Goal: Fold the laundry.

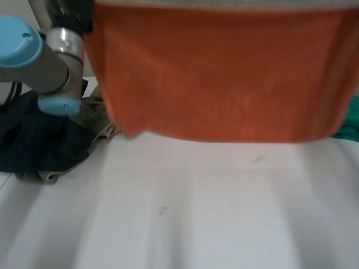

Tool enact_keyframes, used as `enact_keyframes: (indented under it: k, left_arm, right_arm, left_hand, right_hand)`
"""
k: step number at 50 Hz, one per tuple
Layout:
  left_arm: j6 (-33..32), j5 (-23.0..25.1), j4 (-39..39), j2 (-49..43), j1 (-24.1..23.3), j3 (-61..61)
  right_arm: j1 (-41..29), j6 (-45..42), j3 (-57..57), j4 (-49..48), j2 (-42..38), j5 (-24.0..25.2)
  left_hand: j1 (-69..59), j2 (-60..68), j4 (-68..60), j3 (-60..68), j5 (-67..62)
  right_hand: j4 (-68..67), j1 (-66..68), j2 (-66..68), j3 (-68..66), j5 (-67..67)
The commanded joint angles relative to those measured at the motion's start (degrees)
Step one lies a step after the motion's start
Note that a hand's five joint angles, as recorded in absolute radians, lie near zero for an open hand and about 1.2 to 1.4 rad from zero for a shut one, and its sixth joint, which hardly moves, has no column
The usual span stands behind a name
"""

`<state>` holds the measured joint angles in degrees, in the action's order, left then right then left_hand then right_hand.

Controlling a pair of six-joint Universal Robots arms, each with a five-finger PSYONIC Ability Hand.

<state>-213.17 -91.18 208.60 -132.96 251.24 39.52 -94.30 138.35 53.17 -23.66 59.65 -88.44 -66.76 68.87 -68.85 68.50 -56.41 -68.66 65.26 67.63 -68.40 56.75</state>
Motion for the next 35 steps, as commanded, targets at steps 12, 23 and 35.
enact_keyframes:
  k: [12, 23, 35]
  left_arm:
    - [11.2, -0.4, 6.7, 3.3, 1.4, 17.1]
    - [10.5, 5.1, 6.5, 5.4, 1.0, 38.4]
    - [0.9, 4.3, -22.4, 28.0, 3.3, 61.8]
  right_arm:
    - [-3.3, 2.1, 11.6, -8.8, 1.2, 1.2]
    - [-2.6, 1.8, 24.6, -2.2, -1.4, 4.3]
    - [3.7, -10.1, 39.3, 26.3, 12.7, 5.0]
  left_hand:
    - [-13.2, 11.1, -11.2, 11.5, -13.6]
    - [-13.2, 11.1, -11.2, 11.5, -13.6]
    - [-13.2, 11.1, -11.2, 11.5, -13.6]
  right_hand:
    - [-11.3, 14.7, 12.4, -11.6, 13.3]
    - [-11.3, 14.7, 12.4, -11.6, 13.3]
    - [-11.3, 14.7, 12.4, -11.6, 13.3]
